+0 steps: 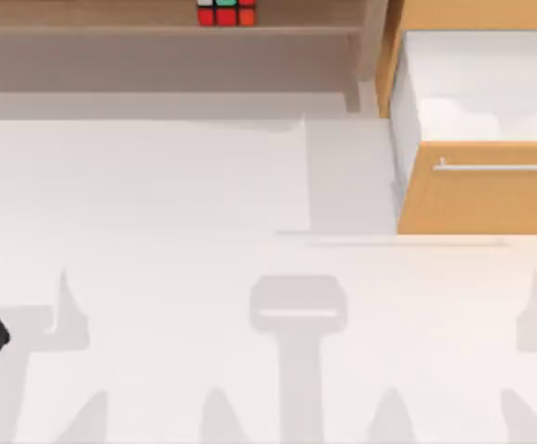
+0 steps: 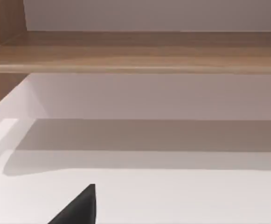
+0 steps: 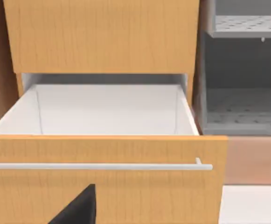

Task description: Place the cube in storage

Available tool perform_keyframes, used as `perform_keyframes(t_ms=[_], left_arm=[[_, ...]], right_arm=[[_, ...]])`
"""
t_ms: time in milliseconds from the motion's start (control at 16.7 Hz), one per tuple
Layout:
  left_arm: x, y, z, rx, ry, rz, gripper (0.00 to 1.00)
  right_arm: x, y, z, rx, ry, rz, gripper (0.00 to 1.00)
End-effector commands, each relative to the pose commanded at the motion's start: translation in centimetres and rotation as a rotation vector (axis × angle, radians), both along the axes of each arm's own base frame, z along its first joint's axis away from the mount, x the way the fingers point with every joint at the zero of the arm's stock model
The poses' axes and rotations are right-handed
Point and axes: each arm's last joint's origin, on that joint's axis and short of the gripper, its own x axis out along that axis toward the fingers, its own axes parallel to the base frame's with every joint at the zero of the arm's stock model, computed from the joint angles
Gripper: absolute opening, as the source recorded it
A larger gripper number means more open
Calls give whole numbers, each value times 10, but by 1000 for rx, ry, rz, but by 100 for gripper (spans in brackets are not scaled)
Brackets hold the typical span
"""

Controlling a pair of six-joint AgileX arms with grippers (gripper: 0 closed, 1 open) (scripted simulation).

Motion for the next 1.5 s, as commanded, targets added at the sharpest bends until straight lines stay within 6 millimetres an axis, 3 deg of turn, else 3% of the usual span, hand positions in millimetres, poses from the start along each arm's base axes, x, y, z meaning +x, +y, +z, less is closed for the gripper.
perform_keyframes(t_ms=[240, 540, 660, 840, 1020, 1140, 1320, 1500], left_arm=[[0, 0, 0, 0, 0, 0, 100], [0, 0, 0, 0, 0, 0, 100], [0, 0, 0, 0, 0, 0, 100], [0, 0, 0, 0, 0, 0, 100], [0, 0, 0, 0, 0, 0, 100], [0, 0, 0, 0, 0, 0, 100], [0, 0, 0, 0, 0, 0, 100], [0, 0, 0, 0, 0, 0, 100]], right_arm=[[0, 1, 8, 0, -8, -2, 100], [13, 10, 67, 3, -49, -7, 100], [31, 20, 99, 6, -56, -4, 100], [76, 47, 141, 8, -49, 3, 100], [138, 96, 163, 5, -30, 10, 100], [181, 140, 160, 0, -14, 13, 100], [233, 214, 133, -10, 4, 15, 100], [264, 284, 90, -11, 7, 12, 100]])
